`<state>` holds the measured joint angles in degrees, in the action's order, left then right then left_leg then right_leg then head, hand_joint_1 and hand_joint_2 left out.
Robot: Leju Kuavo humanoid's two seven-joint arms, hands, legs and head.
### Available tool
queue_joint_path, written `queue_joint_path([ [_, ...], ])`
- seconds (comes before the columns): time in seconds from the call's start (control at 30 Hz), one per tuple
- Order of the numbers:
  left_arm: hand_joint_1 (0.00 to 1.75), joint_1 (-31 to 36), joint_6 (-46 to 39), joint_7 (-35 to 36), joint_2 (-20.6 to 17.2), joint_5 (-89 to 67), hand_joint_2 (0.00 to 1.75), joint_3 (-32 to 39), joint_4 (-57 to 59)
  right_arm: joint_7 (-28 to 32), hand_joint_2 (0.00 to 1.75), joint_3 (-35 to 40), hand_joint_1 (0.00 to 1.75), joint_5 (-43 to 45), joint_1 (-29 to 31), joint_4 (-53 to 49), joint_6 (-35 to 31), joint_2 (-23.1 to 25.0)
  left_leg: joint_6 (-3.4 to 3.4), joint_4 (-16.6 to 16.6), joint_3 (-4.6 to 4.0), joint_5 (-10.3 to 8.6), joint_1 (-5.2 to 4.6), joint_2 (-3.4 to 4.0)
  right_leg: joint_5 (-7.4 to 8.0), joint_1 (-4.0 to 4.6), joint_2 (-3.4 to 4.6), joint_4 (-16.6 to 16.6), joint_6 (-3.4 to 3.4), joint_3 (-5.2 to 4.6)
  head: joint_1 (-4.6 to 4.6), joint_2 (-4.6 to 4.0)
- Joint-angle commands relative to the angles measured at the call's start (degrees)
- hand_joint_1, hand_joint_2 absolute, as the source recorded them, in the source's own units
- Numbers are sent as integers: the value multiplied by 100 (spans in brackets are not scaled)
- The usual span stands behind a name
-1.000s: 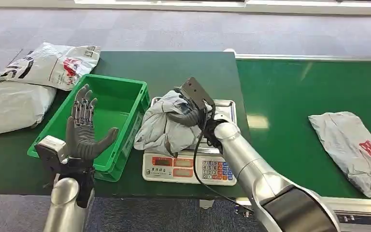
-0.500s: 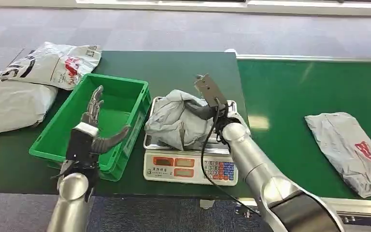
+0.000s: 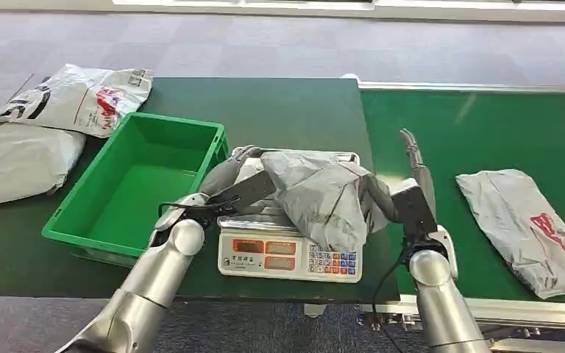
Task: Moved the parcel from conveyor to table for the left to box.
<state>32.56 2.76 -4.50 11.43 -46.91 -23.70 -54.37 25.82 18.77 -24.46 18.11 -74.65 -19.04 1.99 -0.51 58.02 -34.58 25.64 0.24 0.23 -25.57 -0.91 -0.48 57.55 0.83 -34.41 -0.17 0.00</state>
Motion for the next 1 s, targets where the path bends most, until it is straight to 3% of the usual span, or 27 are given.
queue_joint_path([
  [0.03,0,1058,15,-26,408,147,175,-703,1923,-8,175,-889,0,324,-697,-771,-321,-283,0,-3,6,-6,6,-42,-5,7,-38,-8,-4,21,0,0],
  [0.2,0,928,50,-401,519,576,175,-705,1829,92,175,-1223,0,624,-1270,-991,-331,-249,1,-14,20,-3,3,-37,-7,6,-29,-14,-4,34,0,0],
  [0.33,0,921,57,-404,506,592,175,-731,1800,88,175,-1229,0,615,-1270,-1037,-336,-241,0,-5,10,1,1,-18,-5,3,-12,-4,-2,20,0,0],
  [0.53,0,545,-282,-1226,558,1980,175,-187,1046,59,175,-1297,0,610,-1497,-1268,-315,-211,0,-10,15,-2,4,-15,-1,5,-7,-11,-4,24,0,0],
  [0.87,0,436,-359,-1353,503,2218,175,-285,698,57,175,-1321,0,618,-1532,-1279,-304,-207,0,-12,17,1,1,-5,-2,2,2,-8,-4,25,2,0],
  [1.0,0,249,-90,-1668,399,2896,175,-767,332,120,175,-1388,0,645,-1525,-1240,-235,-159,0,-11,13,0,-1,-2,-1,0,4,-6,-2,19,0,-2],
])
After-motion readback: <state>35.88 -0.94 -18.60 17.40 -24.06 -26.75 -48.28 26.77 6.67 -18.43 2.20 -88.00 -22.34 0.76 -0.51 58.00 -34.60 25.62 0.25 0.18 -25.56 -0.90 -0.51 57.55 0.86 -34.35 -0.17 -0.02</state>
